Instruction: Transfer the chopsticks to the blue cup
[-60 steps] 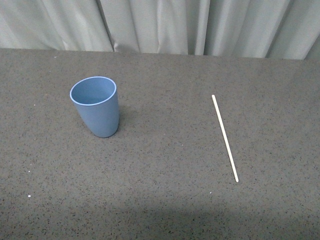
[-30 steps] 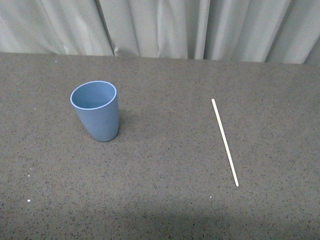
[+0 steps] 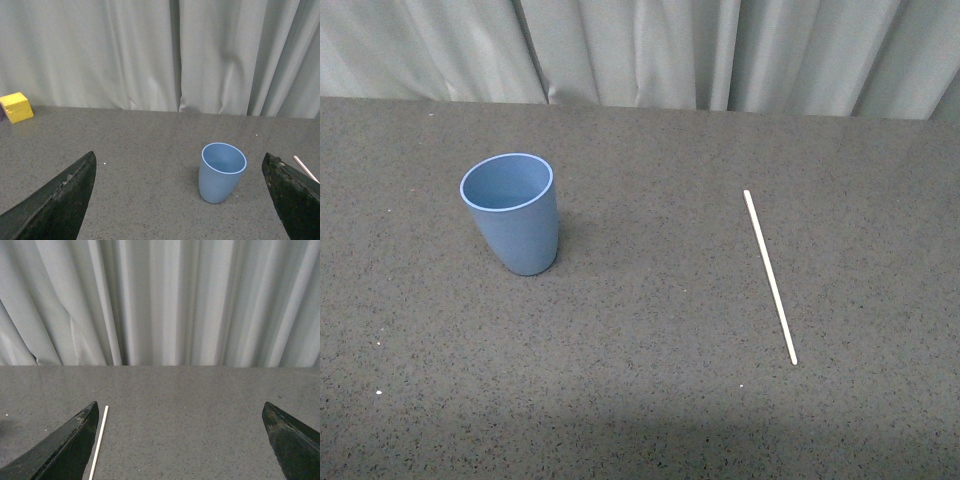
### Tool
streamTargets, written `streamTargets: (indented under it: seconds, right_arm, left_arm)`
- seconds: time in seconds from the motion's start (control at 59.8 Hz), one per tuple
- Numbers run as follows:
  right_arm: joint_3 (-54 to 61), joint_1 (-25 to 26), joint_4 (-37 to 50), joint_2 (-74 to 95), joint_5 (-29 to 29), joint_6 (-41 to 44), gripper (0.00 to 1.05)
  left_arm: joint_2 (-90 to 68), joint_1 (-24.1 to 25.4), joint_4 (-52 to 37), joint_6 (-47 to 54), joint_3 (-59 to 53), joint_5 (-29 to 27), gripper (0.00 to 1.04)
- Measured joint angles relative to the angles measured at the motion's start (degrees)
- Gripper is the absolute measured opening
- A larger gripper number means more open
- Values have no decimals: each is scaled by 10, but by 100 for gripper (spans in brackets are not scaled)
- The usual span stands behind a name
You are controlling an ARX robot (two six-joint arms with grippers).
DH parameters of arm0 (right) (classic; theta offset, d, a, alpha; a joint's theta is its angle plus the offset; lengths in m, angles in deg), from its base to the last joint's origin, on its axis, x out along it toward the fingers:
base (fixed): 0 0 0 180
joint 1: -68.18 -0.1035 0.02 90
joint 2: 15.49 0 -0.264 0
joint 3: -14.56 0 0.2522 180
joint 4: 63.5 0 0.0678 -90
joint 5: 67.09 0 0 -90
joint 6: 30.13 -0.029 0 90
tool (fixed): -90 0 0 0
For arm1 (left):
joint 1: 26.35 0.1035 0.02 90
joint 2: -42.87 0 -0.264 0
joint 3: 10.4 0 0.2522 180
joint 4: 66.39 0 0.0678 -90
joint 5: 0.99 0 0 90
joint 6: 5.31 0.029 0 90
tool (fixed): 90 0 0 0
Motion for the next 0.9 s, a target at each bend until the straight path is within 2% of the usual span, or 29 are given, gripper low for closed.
streamTargets:
  seconds: [0.301, 0.318, 0.401, 0.418, 0.452, 0.619, 0.736, 0.903]
  right_arm:
    - [0, 0, 0, 0, 0, 0, 95]
    - [0, -4, 1, 3, -15, 7, 95]
    - [-8, -62, 50, 76, -182, 66, 95]
    - [-12, -73, 64, 107, -205, 73, 95]
    - [-21, -83, 88, 157, -212, 78, 95]
    - [-118, -103, 178, 504, -90, 41, 95]
    - [-216, -116, 121, 699, -31, 8, 95]
    - [-332, -129, 49, 884, -21, -33, 95]
  left_arm:
    - [0, 0, 0, 0, 0, 0, 98]
    - [0, 0, 0, 0, 0, 0, 98]
    - [0, 0, 0, 0, 0, -1, 98]
    - [0, 0, 0, 0, 0, -2, 98]
    - [0, 0, 0, 0, 0, 0, 98]
    - [0, 0, 0, 0, 0, 0, 98]
    - [0, 0, 0, 0, 0, 0, 98]
    - [0, 0, 0, 0, 0, 0, 98]
